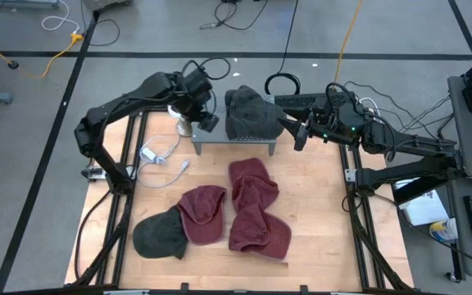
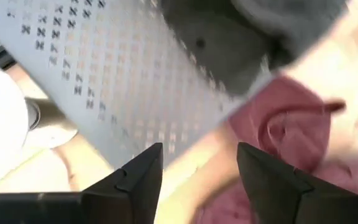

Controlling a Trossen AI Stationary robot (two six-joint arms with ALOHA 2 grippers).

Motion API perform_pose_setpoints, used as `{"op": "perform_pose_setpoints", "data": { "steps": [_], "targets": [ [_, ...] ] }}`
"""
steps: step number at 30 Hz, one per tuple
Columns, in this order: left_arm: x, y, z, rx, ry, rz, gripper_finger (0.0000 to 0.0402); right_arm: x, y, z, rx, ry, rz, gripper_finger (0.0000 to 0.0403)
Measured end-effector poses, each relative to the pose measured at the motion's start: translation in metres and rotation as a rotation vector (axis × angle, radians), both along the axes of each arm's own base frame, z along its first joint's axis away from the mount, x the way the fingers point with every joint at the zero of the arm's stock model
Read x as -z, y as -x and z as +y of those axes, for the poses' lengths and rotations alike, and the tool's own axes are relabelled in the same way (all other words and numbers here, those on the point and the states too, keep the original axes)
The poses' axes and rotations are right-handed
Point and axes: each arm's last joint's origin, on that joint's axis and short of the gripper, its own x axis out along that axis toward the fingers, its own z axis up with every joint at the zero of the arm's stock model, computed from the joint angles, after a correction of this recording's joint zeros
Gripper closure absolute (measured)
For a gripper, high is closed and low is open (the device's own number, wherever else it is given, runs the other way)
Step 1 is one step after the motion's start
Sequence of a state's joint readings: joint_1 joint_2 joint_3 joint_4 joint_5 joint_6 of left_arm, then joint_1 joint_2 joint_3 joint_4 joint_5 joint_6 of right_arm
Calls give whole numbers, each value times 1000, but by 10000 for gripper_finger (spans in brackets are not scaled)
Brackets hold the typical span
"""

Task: Pick & Place hat
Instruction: Stack the black cap on top of the black cap on the shelf

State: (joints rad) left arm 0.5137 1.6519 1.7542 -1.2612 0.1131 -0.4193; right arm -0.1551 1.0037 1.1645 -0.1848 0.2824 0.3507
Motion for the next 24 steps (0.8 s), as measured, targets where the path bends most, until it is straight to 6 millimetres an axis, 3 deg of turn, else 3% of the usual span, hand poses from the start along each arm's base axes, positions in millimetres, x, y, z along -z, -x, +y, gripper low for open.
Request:
{"op": "perform_pose_setpoints", "data": {
  "steps": [12,24],
  "targets": [
    [-33,46,-60,215,48,83,188,0,0,0,-6,51,24,206],
    [-61,81,-108,239,54,-5,215,0,0,0,-6,51,23,206]
  ]
}}
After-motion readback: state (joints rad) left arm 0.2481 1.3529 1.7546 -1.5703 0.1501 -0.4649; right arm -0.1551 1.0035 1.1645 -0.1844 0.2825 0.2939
